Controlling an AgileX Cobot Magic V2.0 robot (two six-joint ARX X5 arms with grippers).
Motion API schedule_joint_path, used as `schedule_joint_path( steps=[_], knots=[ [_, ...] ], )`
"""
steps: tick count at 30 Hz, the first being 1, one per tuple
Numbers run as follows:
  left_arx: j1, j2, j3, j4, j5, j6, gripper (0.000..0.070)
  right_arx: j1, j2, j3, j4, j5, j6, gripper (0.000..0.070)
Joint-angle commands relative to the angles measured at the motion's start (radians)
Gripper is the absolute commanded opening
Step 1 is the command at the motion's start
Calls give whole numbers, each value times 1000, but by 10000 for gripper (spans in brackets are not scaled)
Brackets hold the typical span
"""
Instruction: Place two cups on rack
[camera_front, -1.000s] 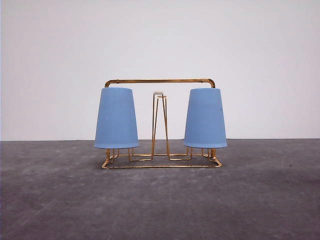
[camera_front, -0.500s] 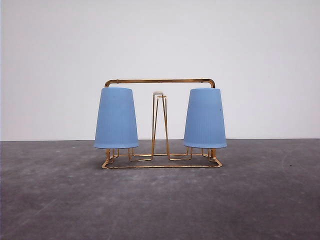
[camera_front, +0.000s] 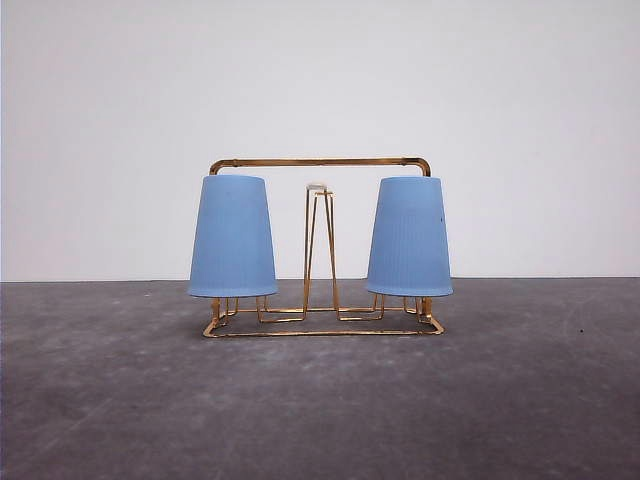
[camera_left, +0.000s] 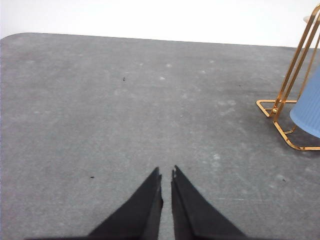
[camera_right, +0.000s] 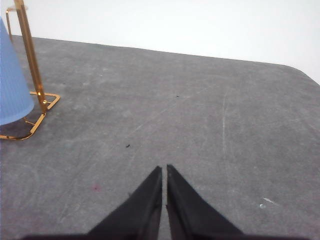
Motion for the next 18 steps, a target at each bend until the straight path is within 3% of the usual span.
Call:
schedule_joint_path(
  steps=[1,18],
  knots=[
    [1,-1,-13,-8,-2,0,15,-1,0,-4,12,0,0,13],
    [1,-1,-13,-8,-2,-1,15,-1,0,-4,12,0,0,13]
  ],
)
